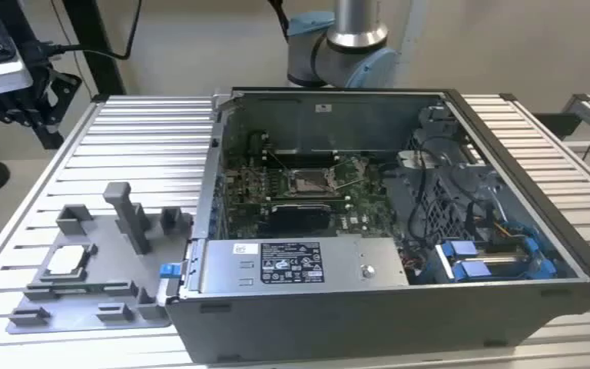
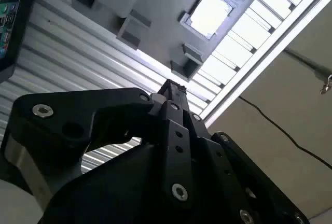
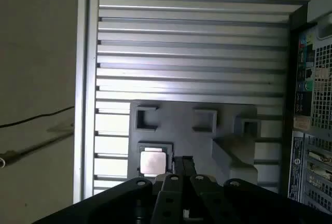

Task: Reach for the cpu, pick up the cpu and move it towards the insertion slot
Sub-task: 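Reach for the cpu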

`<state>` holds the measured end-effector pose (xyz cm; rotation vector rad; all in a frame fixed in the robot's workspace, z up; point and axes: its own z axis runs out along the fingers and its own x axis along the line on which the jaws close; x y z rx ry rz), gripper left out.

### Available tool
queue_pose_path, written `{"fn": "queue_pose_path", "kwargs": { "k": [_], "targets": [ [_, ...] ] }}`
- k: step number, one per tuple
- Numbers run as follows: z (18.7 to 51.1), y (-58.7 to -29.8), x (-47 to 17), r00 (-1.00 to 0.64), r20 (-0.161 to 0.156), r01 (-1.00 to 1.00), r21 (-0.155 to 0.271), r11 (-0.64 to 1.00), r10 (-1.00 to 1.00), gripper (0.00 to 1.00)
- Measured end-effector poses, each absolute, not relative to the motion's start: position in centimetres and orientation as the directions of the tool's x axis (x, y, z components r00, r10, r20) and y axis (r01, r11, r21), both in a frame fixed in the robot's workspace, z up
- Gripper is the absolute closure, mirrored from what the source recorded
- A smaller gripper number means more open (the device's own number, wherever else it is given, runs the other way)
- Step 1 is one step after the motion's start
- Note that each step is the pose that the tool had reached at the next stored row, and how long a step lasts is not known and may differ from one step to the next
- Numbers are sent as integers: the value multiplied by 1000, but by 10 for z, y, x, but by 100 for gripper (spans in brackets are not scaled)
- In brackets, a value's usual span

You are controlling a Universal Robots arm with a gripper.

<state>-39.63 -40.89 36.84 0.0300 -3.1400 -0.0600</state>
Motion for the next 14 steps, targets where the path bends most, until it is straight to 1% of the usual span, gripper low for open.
{"fn": "queue_pose_path", "kwargs": {
  "k": [14],
  "targets": [
    [368,-409,-398,-1000,1,-19,38,999,-19,100]
  ]
}}
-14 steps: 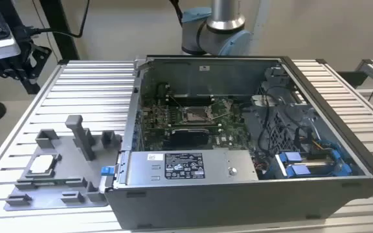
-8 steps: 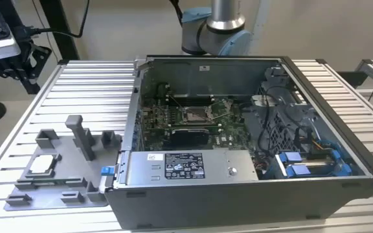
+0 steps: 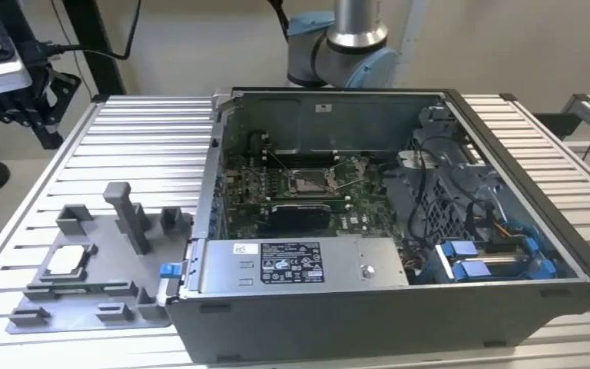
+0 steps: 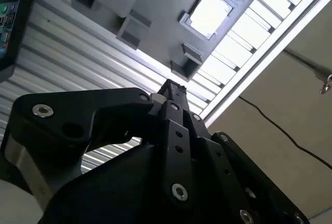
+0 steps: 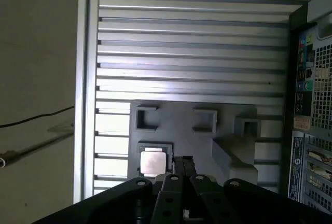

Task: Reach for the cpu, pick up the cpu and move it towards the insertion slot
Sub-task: 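Reach for the cpu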

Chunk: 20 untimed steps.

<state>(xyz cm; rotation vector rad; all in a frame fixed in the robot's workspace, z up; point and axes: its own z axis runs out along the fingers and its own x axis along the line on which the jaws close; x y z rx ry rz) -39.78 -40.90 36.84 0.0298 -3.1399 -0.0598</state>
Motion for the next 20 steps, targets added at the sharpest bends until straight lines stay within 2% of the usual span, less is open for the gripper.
{"fn": "queue_pose_path", "kwargs": {
  "k": [11,20],
  "targets": [
    [368,-425,-413,-1000,0,-19,38,999,-19,100],
    [367,-428,-418,-1000,0,-19,38,999,-19,100]
  ]
}}
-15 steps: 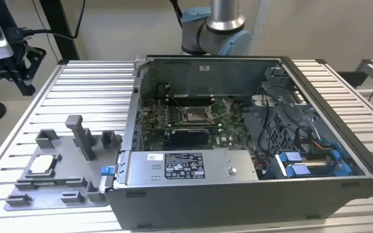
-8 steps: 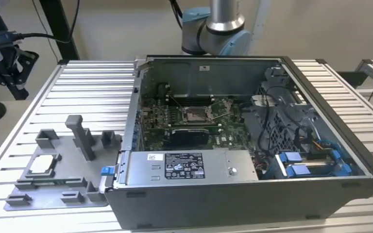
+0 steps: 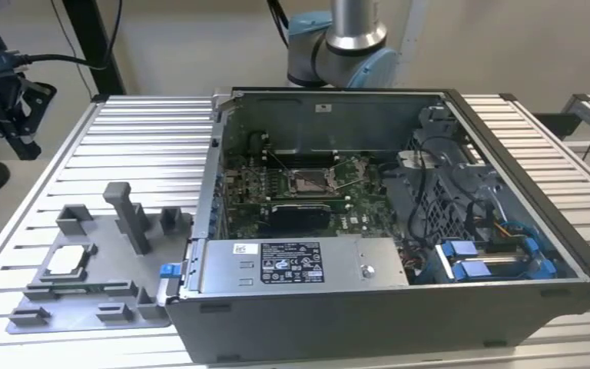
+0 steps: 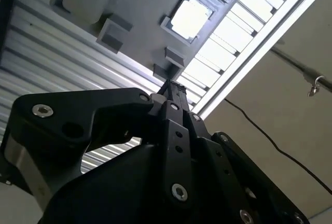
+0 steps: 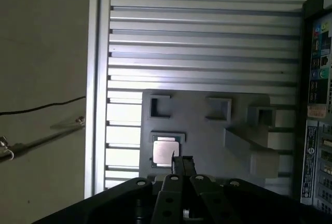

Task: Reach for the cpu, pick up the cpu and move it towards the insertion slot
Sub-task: 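Reach for the cpu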

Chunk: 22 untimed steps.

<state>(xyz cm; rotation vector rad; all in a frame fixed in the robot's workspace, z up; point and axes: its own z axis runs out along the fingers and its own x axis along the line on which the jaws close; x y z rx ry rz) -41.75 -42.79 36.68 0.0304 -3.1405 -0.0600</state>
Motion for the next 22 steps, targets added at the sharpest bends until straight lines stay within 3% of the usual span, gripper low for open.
{"fn": "queue_pose_path", "kwargs": {
  "k": [6,7,22],
  "targets": [
    [367,-428,-418,-1000,0,-19,38,999,-19,100],
    [367,-428,-418,-1000,0,-20,38,999,-20,0],
    [367,-428,-418,-1000,0,-20,38,999,-20,0]
  ]
}}
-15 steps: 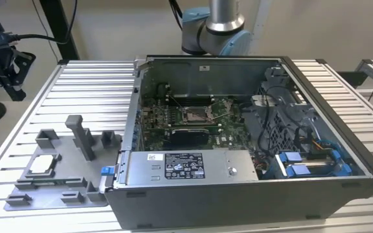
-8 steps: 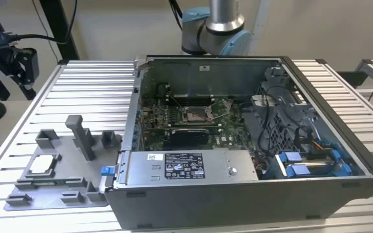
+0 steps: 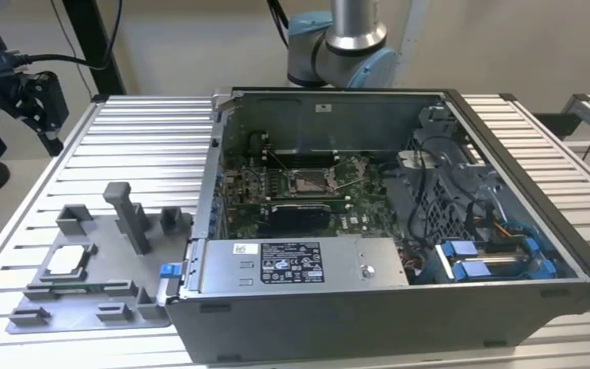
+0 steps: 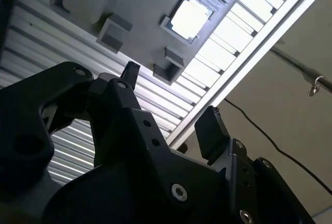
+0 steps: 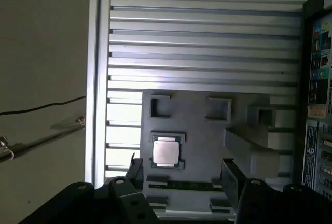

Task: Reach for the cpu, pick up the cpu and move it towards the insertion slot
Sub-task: 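Reach for the cpu, then pick up the cpu and move it towards the insertion slot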

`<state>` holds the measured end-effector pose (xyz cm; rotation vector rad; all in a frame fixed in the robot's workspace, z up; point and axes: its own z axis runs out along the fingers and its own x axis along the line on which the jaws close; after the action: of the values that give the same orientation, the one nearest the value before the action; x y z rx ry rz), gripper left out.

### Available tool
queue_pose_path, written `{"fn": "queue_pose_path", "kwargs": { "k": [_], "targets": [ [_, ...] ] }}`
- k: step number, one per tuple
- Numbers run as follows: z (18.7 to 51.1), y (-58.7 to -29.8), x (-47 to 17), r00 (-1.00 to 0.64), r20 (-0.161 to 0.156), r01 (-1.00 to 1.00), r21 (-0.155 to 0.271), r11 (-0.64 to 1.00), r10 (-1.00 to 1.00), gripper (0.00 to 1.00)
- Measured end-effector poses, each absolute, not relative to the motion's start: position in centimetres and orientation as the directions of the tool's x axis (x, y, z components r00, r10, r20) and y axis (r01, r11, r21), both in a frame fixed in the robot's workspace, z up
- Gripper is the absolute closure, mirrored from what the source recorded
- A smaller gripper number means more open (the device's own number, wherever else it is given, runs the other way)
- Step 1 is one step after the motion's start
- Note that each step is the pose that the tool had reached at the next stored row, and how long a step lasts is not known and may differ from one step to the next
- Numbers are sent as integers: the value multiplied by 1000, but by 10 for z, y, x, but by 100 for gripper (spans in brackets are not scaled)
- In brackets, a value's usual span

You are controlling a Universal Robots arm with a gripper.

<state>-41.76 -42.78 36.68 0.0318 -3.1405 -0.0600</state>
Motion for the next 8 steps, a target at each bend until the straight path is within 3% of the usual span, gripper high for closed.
{"fn": "queue_pose_path", "kwargs": {
  "k": [8],
  "targets": [
    [359,-428,-418,-1000,0,-20,38,999,-20,0]
  ]
}}
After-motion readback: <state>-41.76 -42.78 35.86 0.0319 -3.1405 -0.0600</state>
